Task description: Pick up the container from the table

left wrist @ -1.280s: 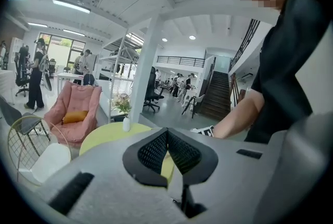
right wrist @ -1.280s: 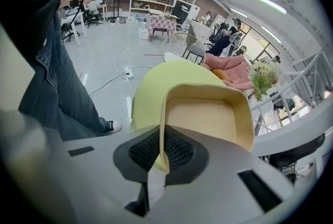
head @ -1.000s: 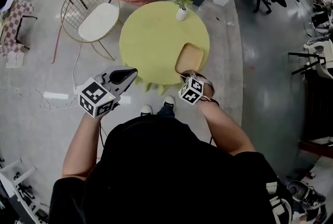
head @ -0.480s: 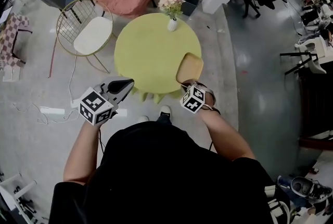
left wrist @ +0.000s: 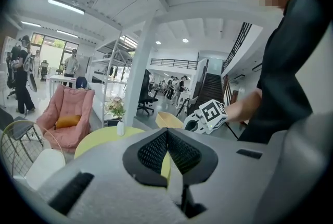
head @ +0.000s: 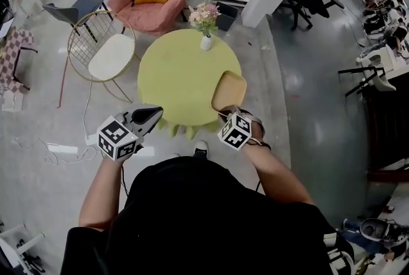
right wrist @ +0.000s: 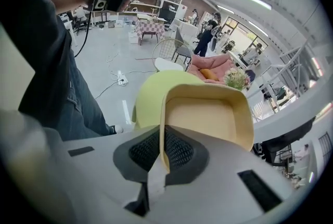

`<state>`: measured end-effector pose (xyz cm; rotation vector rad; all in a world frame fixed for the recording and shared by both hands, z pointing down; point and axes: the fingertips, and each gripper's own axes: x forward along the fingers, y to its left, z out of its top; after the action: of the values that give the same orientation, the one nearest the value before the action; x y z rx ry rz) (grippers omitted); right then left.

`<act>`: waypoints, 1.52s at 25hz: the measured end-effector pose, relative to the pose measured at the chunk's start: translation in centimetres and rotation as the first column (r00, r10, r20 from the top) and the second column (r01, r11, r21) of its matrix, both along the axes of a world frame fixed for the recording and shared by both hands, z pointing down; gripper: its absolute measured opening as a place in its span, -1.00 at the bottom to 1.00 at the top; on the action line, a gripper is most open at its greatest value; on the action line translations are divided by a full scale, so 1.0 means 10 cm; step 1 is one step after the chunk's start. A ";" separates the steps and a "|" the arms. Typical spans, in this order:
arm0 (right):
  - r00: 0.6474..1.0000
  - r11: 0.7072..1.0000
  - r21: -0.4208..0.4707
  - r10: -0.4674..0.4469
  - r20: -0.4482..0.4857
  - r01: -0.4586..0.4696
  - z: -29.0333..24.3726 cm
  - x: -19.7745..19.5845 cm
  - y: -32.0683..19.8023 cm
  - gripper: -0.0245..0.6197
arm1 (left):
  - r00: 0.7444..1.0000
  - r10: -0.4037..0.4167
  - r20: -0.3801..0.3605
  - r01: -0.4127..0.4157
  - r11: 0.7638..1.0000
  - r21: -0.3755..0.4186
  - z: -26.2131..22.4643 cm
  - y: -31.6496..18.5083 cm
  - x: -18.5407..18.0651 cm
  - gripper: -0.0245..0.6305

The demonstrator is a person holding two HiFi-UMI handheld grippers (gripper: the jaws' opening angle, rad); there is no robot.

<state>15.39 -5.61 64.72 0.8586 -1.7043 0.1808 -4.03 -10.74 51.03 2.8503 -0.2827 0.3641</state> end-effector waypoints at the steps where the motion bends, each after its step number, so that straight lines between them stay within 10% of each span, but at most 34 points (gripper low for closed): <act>1: 1.000 1.000 0.006 -0.003 0.003 0.003 -0.05 -0.02 -0.01 -0.89 | 1.000 0.001 -0.003 -0.001 1.000 0.000 -0.01 0.00 0.01 -0.87; 38: 0.999 1.000 0.022 -0.020 0.043 0.019 -1.04 -0.10 0.31 -0.89 | 0.999 0.041 -0.012 -0.041 0.999 0.006 0.01 -0.03 0.33 -0.87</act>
<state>14.38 -2.50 54.37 0.8589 -1.7571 0.1688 -0.71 -10.99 51.18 2.8666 -0.2236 0.3545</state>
